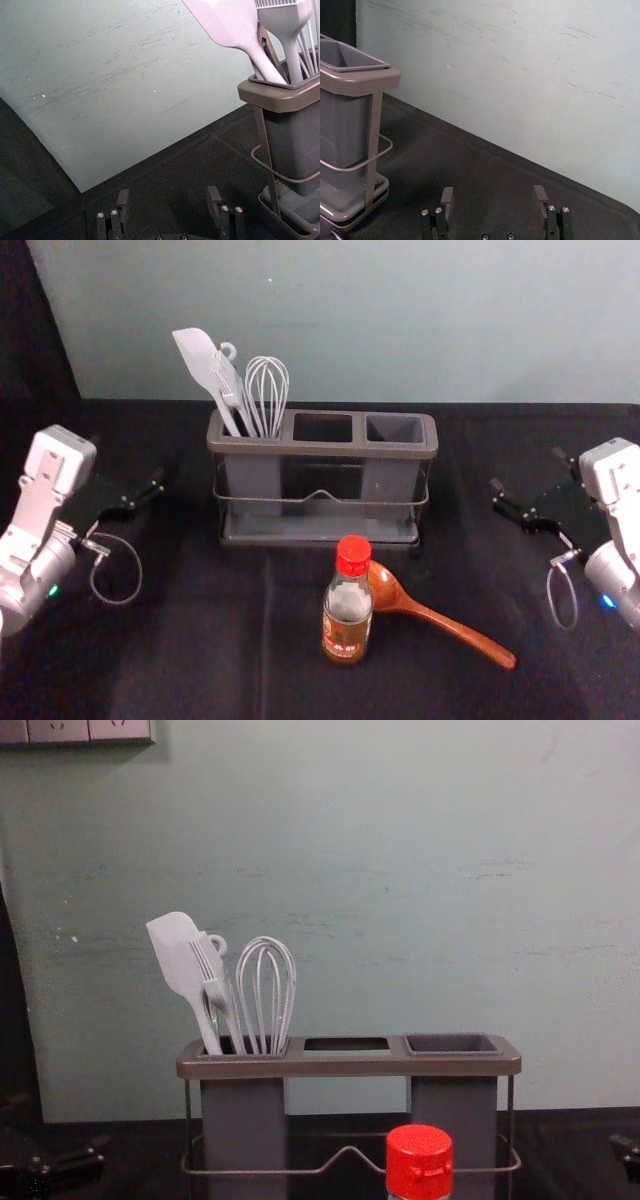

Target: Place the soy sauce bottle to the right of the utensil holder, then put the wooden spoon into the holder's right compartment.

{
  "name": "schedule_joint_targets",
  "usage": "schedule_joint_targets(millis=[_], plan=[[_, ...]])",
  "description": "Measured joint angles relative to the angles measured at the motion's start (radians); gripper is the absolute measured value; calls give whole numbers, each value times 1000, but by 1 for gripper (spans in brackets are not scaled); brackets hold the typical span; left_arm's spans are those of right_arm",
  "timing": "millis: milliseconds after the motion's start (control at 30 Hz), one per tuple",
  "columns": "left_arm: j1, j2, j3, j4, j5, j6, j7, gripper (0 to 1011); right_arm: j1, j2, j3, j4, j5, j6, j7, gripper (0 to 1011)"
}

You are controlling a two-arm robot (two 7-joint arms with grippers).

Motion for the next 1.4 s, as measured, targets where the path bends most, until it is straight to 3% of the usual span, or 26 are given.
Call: schedule_joint_targets(millis=[1400], plan=[[0,0,0,0,0,0,0,1000,0,0,0,0,0,0,0,1002]])
